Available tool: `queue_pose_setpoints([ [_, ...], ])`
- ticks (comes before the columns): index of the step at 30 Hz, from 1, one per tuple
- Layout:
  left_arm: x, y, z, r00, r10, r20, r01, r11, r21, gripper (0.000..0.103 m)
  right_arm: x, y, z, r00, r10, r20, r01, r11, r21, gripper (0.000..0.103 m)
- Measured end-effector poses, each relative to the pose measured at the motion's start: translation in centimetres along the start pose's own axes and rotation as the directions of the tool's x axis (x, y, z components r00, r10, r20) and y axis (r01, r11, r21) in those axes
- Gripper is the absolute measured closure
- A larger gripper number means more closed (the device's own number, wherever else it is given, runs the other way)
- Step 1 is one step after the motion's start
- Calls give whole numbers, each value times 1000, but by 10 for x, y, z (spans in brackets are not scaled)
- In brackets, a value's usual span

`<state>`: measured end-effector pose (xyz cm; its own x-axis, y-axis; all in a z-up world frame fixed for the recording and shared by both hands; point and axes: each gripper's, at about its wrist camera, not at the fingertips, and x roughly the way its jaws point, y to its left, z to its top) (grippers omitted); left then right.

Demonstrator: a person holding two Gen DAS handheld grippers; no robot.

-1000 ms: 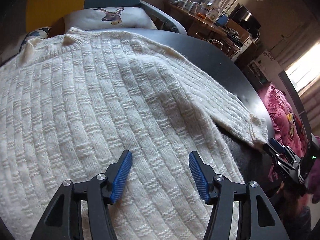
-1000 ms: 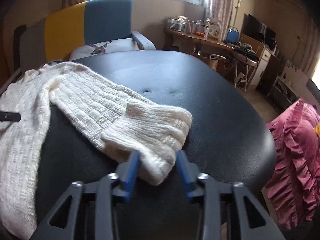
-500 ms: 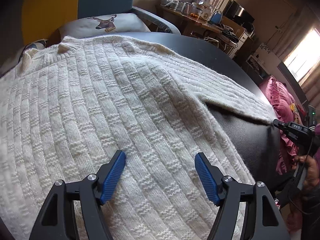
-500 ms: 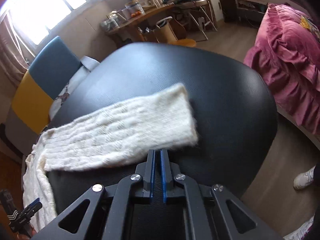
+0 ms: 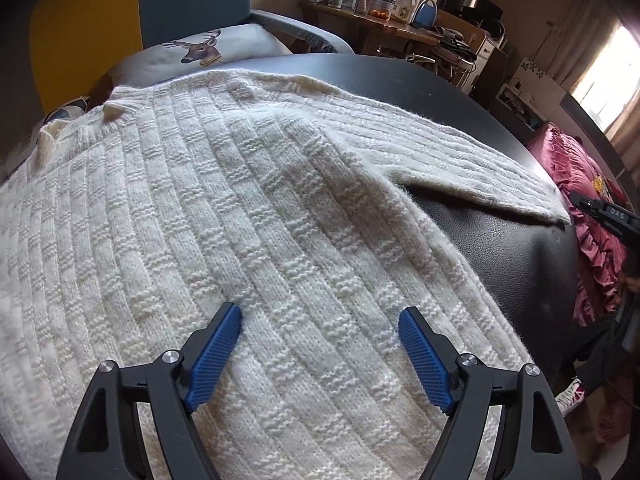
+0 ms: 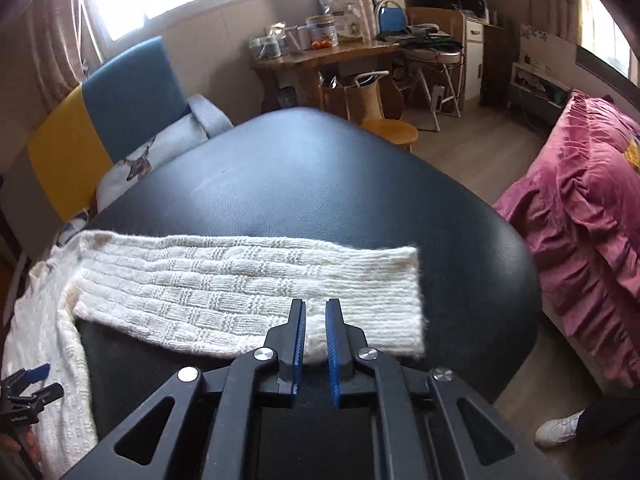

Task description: Fold clothes

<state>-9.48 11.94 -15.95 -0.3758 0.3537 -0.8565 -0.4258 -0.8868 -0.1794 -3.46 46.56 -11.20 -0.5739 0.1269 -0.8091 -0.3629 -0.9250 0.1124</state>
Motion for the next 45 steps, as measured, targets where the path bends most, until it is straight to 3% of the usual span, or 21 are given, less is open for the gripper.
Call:
queue_pose_setpoints([
  [2,0,-2,0,1000,6,-4,-6,1000,8,21,24,6,5,995,-68,-76,64,997,-53,94],
  [5,-4,1,7,999,-17,-28,17,1000,8,21,36,1,13,989,-113,-94,106,991,-83,94],
  [6,-7,5,13,998,-41,-36,41,999,0,31,37,0,15,988,-112,-102,104,991,-85,94],
  [7,-13,10,24,997,-74,-34,74,997,-9,45,38,0,16,989,-110,-103,101,991,-93,94],
  [8,-19,16,38,994,-102,-26,101,995,-12,47,38,0,17,989,-108,-103,97,990,-102,93],
  [12,-39,28,110,989,-144,45,141,988,69,47,38,-3,18,992,-80,-101,71,993,-90,91],
  [14,-30,21,144,988,-156,6,153,975,161,47,37,-5,17,993,-60,-99,51,995,-88,91],
  [17,0,2,180,988,-128,-84,147,947,287,47,35,-9,15,996,-25,-83,16,994,-108,90],
  [20,39,-21,196,981,-91,-171,153,906,395,47,35,-7,13,997,-15,-77,2,986,-164,90],
  [25,105,-43,198,951,26,-309,143,847,512,66,39,6,16,995,-51,-86,28,967,-255,89],
  [27,115,-46,195,953,39,-301,138,827,545,75,41,11,17,992,-86,-90,57,954,-293,89],
  [28,113,-47,195,959,18,-283,145,827,544,99,42,14,17,990,-107,-90,74,947,-311,89],
  [29,112,-46,196,965,3,-261,142,833,535,99,44,16,18,987,-143,-78,110,938,-327,89],
  [31,110,-36,199,976,-48,-214,143,878,458,100,51,18,23,975,-219,-45,189,914,-360,88],
  [34,114,-14,202,972,-158,-171,203,937,285,100,61,19,33,958,-286,-18,258,889,-379,87],
  [41,108,-9,206,978,-184,-102,199,964,174,99,73,32,41,925,-380,26,351,827,-439,85],
  [43,89,0,204,978,-199,-63,206,969,139,99,72,34,48,927,-376,13,345,836,-427,85],
  [44,78,6,202,977,-208,-39,212,970,121,99,67,37,53,937,-348,2,320,860,-397,85],
  [45,66,12,201,976,-217,-16,217,971,103,99,58,41,58,963,-268,0,251,903,-348,85],
])
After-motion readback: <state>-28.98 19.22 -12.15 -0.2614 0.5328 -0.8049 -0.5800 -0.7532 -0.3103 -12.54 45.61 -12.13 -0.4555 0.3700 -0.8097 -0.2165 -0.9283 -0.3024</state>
